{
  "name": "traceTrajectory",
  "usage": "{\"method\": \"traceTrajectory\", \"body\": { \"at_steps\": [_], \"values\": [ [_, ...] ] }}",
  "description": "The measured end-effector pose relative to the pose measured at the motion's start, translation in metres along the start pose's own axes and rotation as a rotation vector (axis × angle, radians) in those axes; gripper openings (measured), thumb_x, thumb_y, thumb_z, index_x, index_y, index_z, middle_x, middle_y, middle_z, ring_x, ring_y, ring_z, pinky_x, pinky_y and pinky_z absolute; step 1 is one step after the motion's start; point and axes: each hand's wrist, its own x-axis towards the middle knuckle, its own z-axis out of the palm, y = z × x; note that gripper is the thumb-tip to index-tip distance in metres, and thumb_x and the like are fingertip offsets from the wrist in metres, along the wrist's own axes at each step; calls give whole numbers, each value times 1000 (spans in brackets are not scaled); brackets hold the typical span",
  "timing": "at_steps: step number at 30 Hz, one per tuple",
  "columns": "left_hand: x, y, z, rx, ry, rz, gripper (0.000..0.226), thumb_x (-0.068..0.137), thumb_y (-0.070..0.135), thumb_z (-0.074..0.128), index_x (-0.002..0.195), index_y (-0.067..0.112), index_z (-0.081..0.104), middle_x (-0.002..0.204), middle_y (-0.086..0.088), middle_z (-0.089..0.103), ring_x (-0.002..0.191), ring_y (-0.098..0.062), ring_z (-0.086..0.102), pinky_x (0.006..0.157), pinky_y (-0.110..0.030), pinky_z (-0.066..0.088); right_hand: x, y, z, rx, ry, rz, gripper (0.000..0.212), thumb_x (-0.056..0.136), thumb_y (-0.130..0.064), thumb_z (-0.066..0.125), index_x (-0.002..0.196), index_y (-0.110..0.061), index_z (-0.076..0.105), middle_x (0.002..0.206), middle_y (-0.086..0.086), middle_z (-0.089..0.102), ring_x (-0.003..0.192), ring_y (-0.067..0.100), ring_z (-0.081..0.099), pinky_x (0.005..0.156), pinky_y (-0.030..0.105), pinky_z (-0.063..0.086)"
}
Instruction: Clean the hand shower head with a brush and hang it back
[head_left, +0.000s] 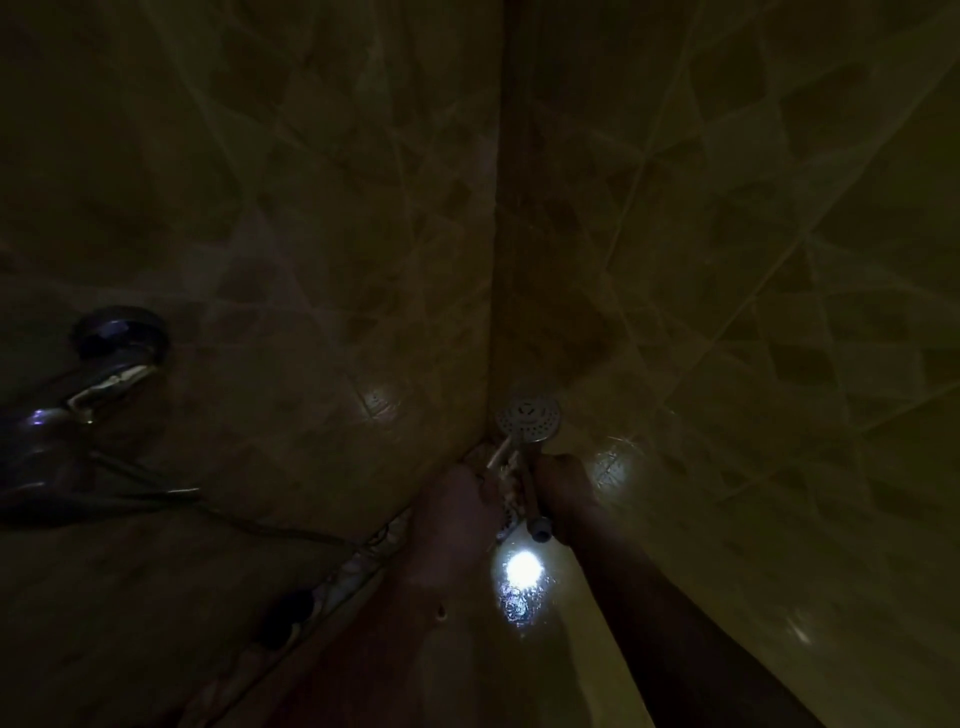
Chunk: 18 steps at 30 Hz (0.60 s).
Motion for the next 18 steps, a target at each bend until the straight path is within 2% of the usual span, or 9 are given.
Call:
{"method": "traceTrajectory", "body": {
  "at_steps": [2, 6, 8, 11, 15, 18],
  "values": [
    [-3, 4, 2, 12, -19, 31, 33, 98, 25, 52, 99, -1, 71, 107, -23, 72, 103, -36, 66, 81, -38, 48, 2, 2, 1, 2, -3, -17, 24, 102, -29, 51, 89, -11, 60, 81, 6, 62, 64, 16, 58, 57, 27, 51],
    [-5, 12, 5, 8, -17, 28, 35, 97, 28, 51, 99, 0, 71, 110, -23, 72, 105, -37, 66, 81, -38, 49, -6, 0, 2, 3, -7, -45, 26, 102, -24, 50, 78, -18, 58, 84, 6, 63, 67, 16, 59, 59, 28, 51],
    [-4, 8, 3, -5, -13, 9, 32, 97, 26, 53, 100, 0, 71, 110, -22, 72, 105, -36, 67, 78, -36, 48, -9, 0, 1, -17, 9, -57, 28, 100, -29, 54, 82, -11, 65, 86, 11, 68, 66, 18, 62, 55, 26, 50],
    [-6, -7, 0, -16, -13, -30, 32, 96, 30, 56, 100, 2, 71, 107, -19, 73, 102, -34, 68, 72, -32, 46, -9, -1, 1, 24, 50, -63, 40, 96, -37, 61, 88, 0, 73, 81, 19, 75, 60, 21, 65, 46, 24, 45],
    [-8, -18, -5, -16, 27, -40, 40, 97, 36, 52, 96, 1, 73, 100, -20, 75, 96, -34, 70, 77, -40, 53, -9, 1, 3, -7, -5, -58, 29, 100, -33, 54, 80, -14, 62, 79, 7, 65, 62, 17, 60, 54, 25, 49],
    [-14, -11, -4, -9, 12, -1, 35, 98, 29, 51, 98, 1, 72, 102, -22, 74, 97, -36, 69, 76, -38, 49, -17, 1, 8, -4, 19, -92, 39, 100, -27, 55, 68, -7, 65, 64, 11, 63, 49, 17, 57, 45, 21, 41]
  ]
}}
